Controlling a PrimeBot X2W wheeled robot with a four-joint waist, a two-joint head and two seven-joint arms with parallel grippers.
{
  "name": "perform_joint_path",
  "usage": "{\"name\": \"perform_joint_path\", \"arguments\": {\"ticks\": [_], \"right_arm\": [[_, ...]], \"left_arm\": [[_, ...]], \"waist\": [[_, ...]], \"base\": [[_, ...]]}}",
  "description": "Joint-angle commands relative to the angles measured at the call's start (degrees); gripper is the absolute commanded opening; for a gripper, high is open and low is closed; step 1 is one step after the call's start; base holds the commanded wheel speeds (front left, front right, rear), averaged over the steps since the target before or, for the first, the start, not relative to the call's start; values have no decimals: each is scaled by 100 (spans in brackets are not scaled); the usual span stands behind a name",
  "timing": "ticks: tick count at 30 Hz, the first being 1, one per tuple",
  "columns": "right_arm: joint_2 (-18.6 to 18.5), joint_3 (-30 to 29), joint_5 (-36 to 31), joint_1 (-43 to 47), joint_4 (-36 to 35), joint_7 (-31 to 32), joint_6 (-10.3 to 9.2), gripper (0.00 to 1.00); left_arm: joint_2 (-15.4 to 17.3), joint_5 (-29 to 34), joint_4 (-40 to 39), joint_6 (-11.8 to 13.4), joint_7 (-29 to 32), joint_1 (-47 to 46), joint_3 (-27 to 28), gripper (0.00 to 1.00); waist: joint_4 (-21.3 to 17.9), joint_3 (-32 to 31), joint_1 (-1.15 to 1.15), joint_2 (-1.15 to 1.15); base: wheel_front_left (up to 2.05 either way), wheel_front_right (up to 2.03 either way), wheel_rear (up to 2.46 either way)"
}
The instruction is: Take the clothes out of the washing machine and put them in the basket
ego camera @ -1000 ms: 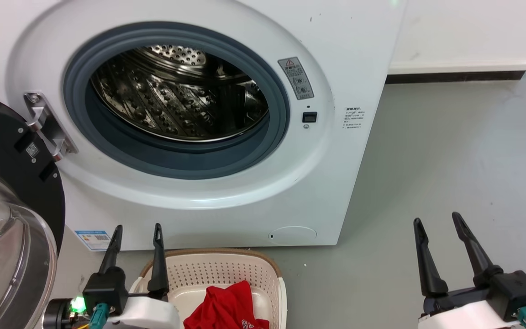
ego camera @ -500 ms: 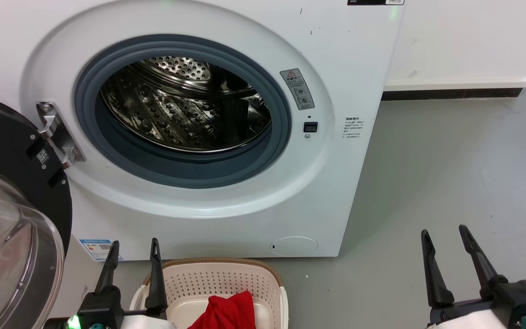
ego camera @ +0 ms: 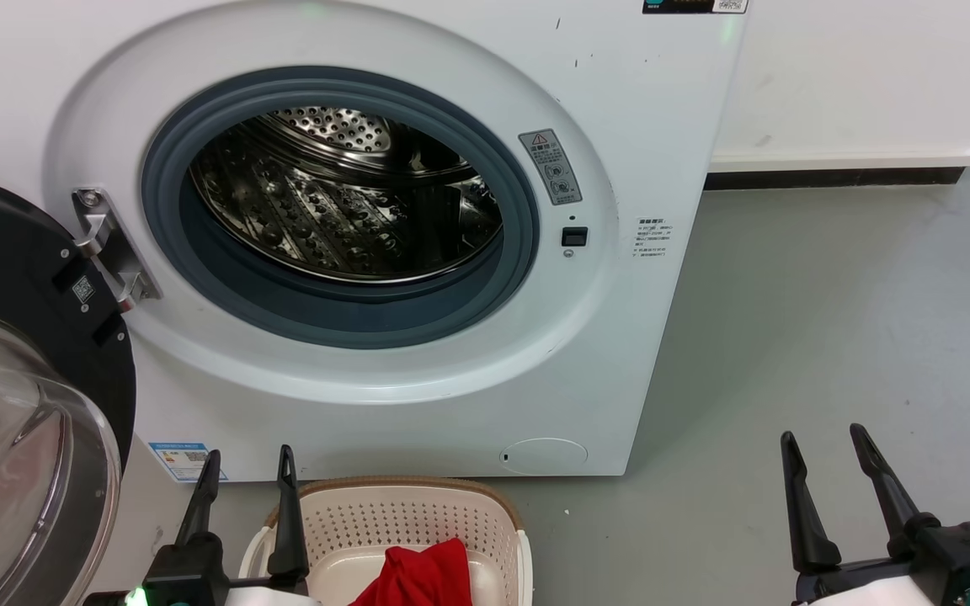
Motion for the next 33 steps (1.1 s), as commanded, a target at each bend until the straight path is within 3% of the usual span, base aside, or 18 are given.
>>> {"name": "perform_joint_path", "arguments": {"ticks": [1,16,17,23,33], "right_arm": [[6,-2,4,39,8,-13,-4,100],[6,-4,28,-9,1,-13,-4,100],[0,-3,11,-1,-2,0,0,0],[2,10,32,35,293,25,1,0],[-72,23,1325,-150,423,237,1,0]], "left_arm": [[-11,-11,-27,-10,-14,52,7,100],[-11,25,-29,-24,-14,-10,22,100],[-2,8,-18,-30,0,-1,9,0],[-5,-22,302,-32,32,49,-7,0],[7,-1242,429,-178,308,-142,87,0]], "waist": [[-10,0,0,0],[-48,16,0,0],[-48,17,0,0],[-50,17,0,0],[-46,25,0,0]], "base": [[0,0,0],[0,0,0],[0,0,0],[0,0,0],[0,0,0]]}}
